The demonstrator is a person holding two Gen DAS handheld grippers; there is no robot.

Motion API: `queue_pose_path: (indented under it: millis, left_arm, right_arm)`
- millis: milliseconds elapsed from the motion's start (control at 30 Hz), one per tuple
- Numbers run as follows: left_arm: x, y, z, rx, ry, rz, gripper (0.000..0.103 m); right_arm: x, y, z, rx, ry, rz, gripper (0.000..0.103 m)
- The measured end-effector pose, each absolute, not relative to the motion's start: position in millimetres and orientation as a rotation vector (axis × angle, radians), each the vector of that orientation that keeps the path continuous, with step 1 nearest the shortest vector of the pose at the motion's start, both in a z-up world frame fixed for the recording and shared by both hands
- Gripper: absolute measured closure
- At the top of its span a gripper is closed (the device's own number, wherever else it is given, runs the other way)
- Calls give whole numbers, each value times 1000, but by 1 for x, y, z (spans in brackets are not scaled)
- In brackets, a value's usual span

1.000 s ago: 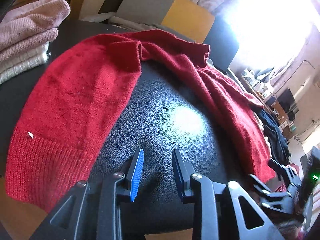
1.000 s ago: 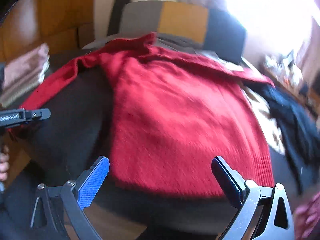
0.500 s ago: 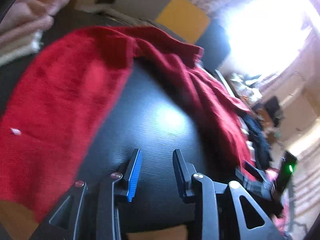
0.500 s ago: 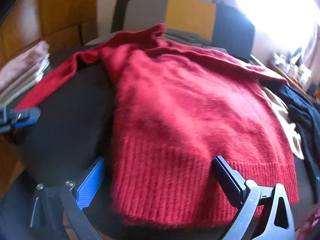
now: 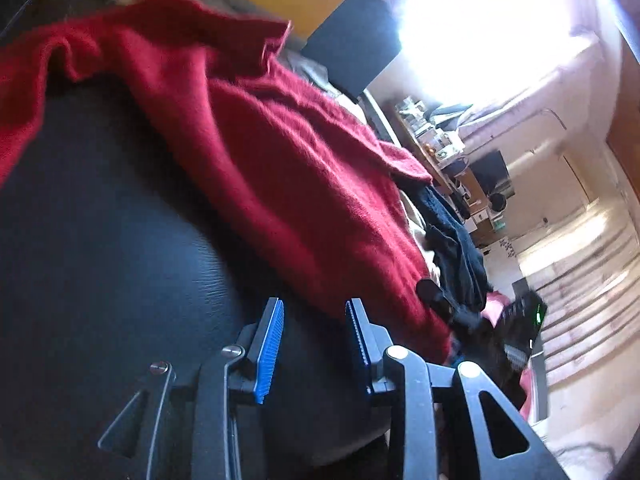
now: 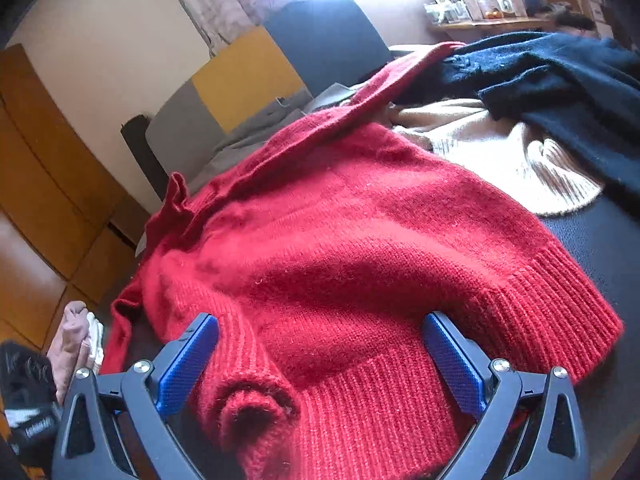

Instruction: Fold clothes

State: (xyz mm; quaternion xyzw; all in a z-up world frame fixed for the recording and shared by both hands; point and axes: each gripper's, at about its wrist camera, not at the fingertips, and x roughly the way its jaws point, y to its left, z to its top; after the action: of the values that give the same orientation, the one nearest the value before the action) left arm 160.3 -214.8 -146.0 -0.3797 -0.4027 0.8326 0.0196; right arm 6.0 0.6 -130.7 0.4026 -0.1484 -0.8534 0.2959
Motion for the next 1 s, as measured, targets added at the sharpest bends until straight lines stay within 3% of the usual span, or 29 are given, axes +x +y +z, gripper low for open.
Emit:
queue_pose_path:
  millis: [167, 400, 567, 633, 833, 1000]
  left_arm:
    - [148, -212, -168, -1251, -1396, 2542, 72]
    - [136, -220, -176, -1133, -1660, 2484, 64]
    - [118, -225, -187, -1091, -1878, 2335, 65]
    - [112, -226, -192, -1103, -1922, 2272, 75]
    - [119, -227, -202, -1100, -2005, 2191, 80]
    - [124, -226, -186, -1162, -1817, 2374, 94]
  right_arm:
    - [6, 3, -133, 1011, -377, -2266, 0]
    - [18, 4, -135, 942, -316, -2294, 0]
    - [21, 5, -136, 922, -308, -2294, 0]
    - [21, 6, -136, 915, -302, -2289, 0]
    - [23, 5, -137, 908, -290, -2285, 0]
    - [20, 3, -133, 967, -279, -2272, 0]
